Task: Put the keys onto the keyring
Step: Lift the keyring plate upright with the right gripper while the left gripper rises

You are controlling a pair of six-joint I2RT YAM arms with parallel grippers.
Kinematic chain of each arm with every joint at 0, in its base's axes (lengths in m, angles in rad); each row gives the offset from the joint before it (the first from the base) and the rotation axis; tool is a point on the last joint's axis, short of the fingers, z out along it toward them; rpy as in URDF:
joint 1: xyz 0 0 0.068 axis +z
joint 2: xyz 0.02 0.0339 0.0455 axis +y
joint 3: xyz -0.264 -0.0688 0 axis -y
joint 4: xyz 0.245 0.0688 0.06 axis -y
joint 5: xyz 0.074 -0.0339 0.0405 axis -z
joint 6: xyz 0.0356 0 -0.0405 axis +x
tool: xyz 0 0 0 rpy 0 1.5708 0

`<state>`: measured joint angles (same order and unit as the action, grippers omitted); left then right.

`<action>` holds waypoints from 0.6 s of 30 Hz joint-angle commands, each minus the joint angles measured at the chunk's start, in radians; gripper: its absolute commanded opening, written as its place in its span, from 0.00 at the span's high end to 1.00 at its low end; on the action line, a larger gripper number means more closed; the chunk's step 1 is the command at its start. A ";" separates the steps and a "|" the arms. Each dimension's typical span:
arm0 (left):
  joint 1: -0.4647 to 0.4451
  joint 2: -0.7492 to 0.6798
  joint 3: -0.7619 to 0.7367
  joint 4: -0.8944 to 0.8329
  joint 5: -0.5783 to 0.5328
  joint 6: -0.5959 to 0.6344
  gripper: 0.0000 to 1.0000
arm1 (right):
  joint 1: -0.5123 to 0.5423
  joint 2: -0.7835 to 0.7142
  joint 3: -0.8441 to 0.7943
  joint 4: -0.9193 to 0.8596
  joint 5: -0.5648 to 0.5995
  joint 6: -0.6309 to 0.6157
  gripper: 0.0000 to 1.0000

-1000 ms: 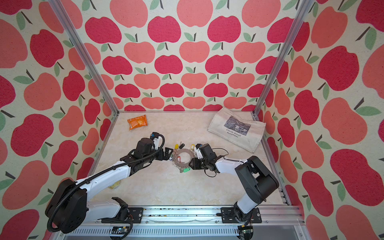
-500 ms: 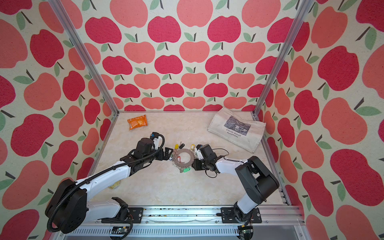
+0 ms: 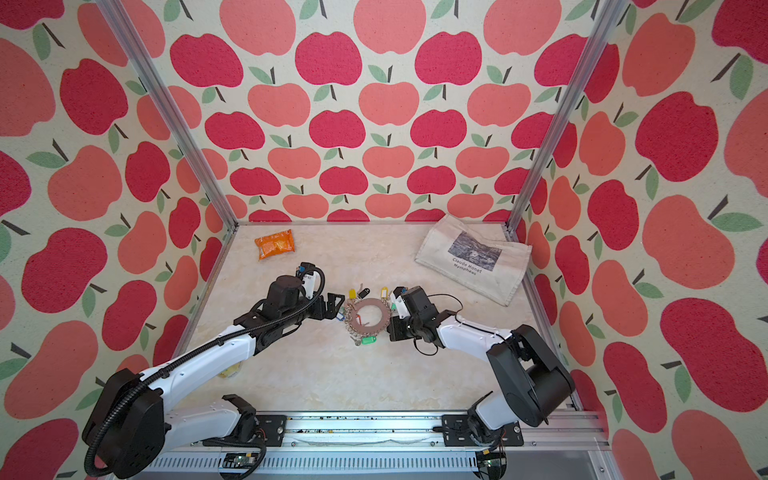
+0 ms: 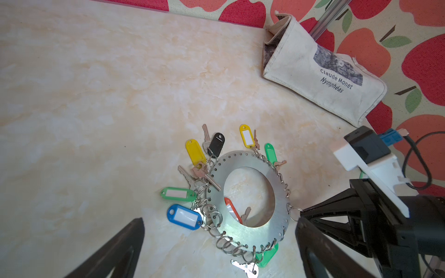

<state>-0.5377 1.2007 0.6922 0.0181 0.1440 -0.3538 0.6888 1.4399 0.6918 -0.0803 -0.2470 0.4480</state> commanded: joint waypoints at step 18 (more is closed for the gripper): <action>-0.028 -0.221 0.375 -0.418 0.294 0.076 0.01 | 0.135 -0.351 0.483 -0.542 -0.085 -0.482 1.00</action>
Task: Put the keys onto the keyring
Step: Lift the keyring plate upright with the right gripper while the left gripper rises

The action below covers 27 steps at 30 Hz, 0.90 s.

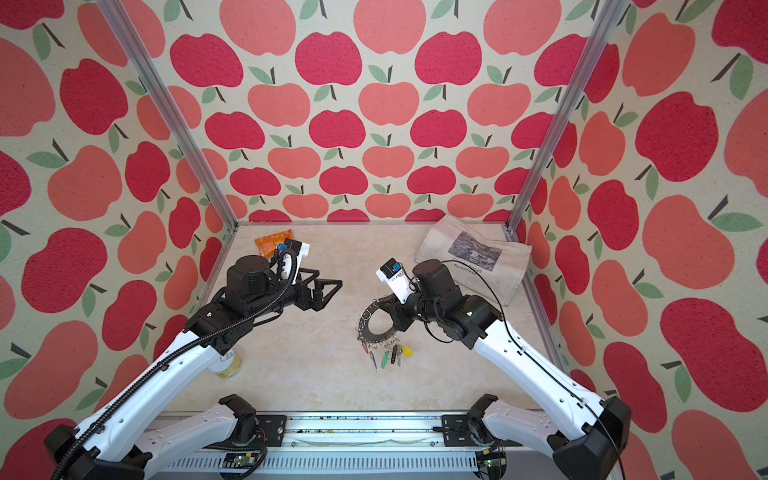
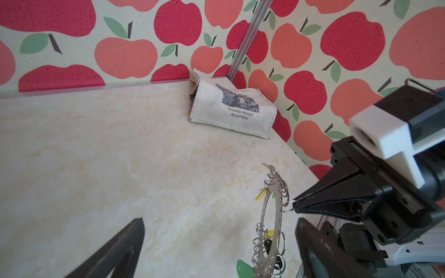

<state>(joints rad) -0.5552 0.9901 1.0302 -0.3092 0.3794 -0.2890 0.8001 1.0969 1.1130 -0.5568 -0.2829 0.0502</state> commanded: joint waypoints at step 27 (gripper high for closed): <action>-0.178 0.055 0.195 -0.099 0.275 0.374 0.40 | 0.028 -0.103 0.174 -0.027 -0.372 -0.225 1.00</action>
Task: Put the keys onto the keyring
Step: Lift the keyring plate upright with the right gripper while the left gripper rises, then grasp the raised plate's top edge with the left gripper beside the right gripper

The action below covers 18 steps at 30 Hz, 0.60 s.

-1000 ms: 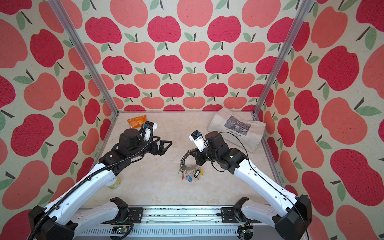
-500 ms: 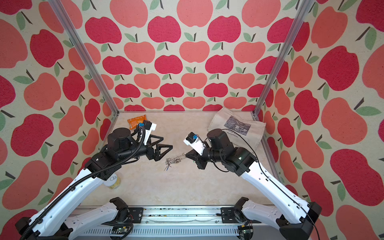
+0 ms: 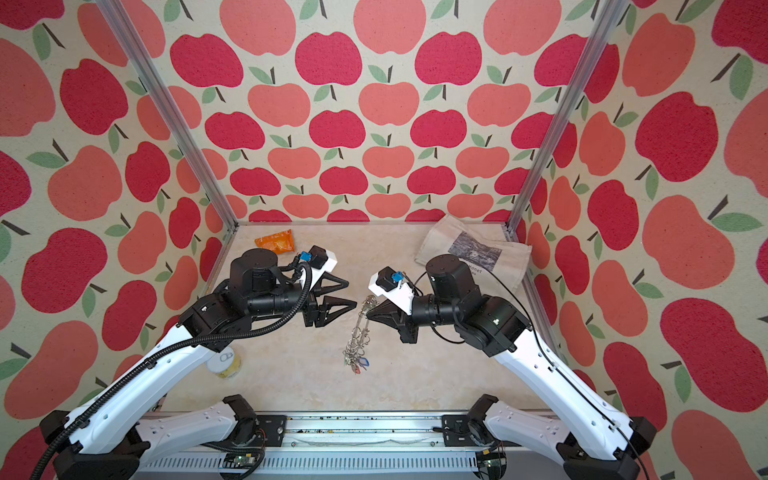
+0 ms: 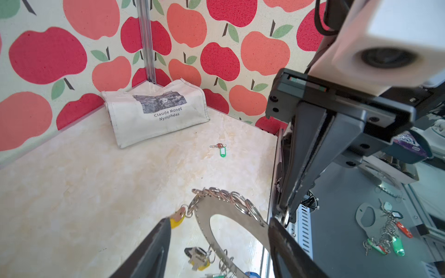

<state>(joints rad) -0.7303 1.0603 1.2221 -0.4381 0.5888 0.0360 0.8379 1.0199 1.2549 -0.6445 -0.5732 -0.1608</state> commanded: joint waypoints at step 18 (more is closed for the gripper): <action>-0.003 -0.037 0.022 0.109 0.223 0.008 0.62 | -0.083 -0.021 0.015 0.186 -0.190 0.085 1.00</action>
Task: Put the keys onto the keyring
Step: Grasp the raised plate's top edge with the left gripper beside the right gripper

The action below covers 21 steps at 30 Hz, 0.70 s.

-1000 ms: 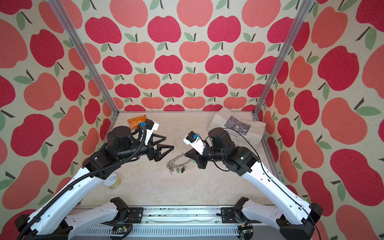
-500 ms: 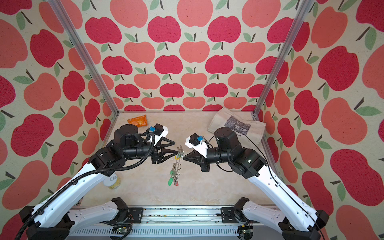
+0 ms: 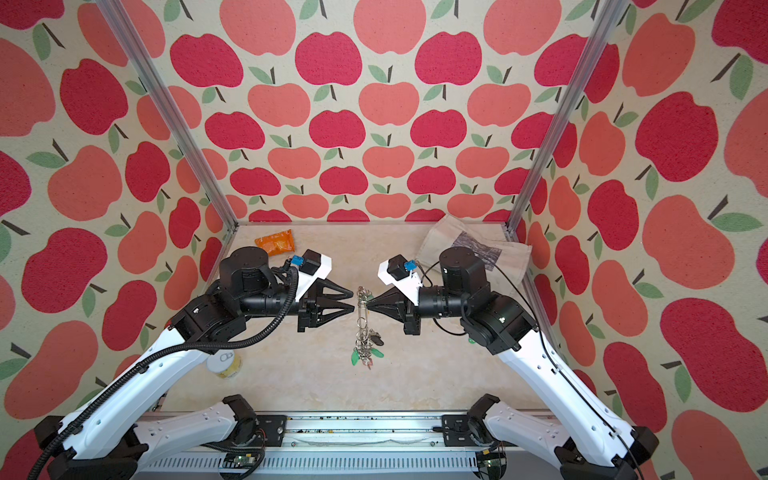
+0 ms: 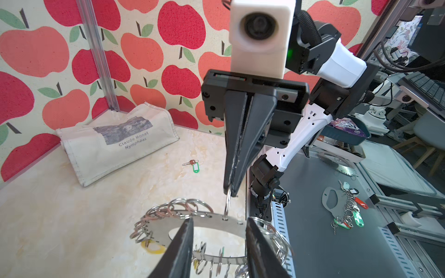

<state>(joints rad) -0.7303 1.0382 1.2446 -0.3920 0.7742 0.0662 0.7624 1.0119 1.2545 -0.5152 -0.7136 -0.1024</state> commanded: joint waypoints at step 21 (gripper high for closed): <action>-0.024 0.008 -0.010 0.130 0.092 -0.059 0.79 | -0.034 -0.042 -0.044 0.216 -0.093 0.125 1.00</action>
<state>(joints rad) -0.7471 1.0462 1.2427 -0.2943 0.8322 0.0162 0.7368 0.9947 1.2144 -0.3862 -0.7658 -0.0162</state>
